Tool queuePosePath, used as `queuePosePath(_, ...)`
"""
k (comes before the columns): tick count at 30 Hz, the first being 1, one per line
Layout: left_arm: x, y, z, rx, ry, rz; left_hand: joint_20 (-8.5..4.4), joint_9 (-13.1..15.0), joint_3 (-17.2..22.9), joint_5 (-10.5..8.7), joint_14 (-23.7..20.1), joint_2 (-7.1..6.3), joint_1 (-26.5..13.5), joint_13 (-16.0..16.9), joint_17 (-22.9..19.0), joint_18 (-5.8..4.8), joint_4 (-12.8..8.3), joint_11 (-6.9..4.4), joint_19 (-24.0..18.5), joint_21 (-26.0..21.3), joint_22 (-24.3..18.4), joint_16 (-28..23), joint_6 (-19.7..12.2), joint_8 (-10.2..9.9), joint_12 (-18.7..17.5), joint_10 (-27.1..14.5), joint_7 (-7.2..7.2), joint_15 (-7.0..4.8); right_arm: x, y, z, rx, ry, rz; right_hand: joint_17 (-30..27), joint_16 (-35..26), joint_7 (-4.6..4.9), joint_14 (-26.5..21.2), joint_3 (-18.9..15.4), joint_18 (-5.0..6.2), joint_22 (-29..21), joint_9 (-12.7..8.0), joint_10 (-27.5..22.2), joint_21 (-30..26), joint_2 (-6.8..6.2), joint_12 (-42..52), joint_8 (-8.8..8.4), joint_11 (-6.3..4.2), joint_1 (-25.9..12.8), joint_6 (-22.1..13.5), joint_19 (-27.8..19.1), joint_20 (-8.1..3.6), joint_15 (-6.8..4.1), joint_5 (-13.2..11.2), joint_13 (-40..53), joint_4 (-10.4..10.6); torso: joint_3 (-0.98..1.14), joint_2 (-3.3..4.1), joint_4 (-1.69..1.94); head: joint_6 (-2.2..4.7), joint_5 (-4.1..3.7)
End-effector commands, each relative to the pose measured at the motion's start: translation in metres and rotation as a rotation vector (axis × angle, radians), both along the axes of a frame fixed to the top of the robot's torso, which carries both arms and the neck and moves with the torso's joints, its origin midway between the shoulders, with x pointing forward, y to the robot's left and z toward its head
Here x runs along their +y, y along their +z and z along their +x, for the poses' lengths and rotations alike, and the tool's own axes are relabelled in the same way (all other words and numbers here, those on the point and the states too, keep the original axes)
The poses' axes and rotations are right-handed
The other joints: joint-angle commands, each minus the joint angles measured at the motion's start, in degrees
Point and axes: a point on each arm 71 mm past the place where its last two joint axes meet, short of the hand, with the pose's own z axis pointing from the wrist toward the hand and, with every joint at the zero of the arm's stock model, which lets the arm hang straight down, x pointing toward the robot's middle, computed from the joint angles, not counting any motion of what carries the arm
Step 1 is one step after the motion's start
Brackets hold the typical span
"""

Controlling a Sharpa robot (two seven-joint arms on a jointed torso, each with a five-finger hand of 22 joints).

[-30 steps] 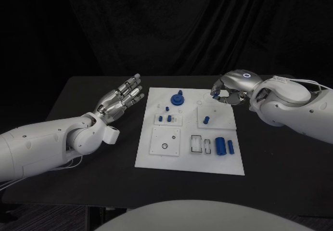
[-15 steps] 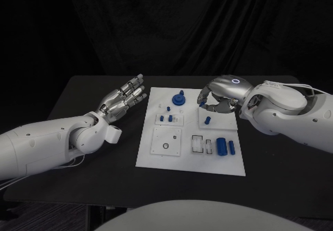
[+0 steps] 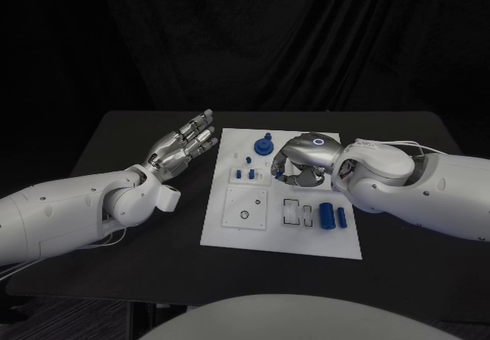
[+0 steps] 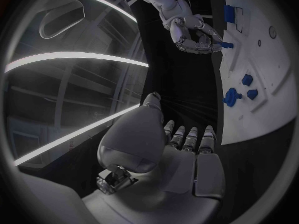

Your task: Assemble the parts on the task board

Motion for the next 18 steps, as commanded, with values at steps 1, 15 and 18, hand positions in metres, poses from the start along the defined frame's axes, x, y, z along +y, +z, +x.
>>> queuePosePath(1,0.000,0.006,-0.001,-0.072,0.007,-0.055,0.07,0.1,-0.1,0.27,0.0,0.00,0.4,0.0,-0.1,1.13,-0.4,-0.01,0.1,0.3,0.0,-0.2,0.1,0.3,0.2,0.1,0.38,-0.60,0.005,-0.010,-0.001,-0.006,0.012,-0.054,0.1,0.3,0.43,0.1,0.1,-0.60,6.3,0.1,0.1,0.1,0.24,-0.3,-0.33,0.22,0.2,-0.3,0.1,0.24,0.29,0.1,-0.1,-0.4,0.11,0.01,-0.11,-0.01,0.12)
queuePosePath(15,-0.003,0.005,0.000,-0.065,-0.003,-0.054,0.09,0.1,0.0,0.53,0.0,0.29,0.6,0.0,-0.1,1.20,-0.4,-0.17,0.1,0.3,0.0,-0.2,0.1,0.2,0.1,0.1,0.48,-0.50,0.028,-0.028,-0.005,0.017,0.050,-0.082,0.1,0.3,0.47,0.2,0.1,-0.59,6.3,0.1,0.3,0.1,0.13,-0.4,-0.47,0.24,0.2,-0.4,0.2,0.30,0.33,0.1,-0.2,-0.5,0.07,0.04,-0.23,-0.01,0.27)
queuePosePath(18,-0.004,0.005,0.001,-0.064,-0.004,-0.054,0.10,0.1,0.1,0.58,0.0,0.35,0.7,0.0,-0.1,1.20,-0.4,-0.20,0.1,0.3,0.0,-0.2,0.1,0.2,0.1,0.1,0.51,-0.46,0.031,-0.030,-0.006,0.019,0.056,-0.081,0.2,0.4,0.48,0.2,0.1,-0.60,6.3,0.1,0.3,0.2,0.10,-0.5,-0.51,0.25,0.3,-0.5,0.2,0.31,0.34,0.1,-0.2,-0.6,0.13,0.04,-0.26,-0.01,0.37)
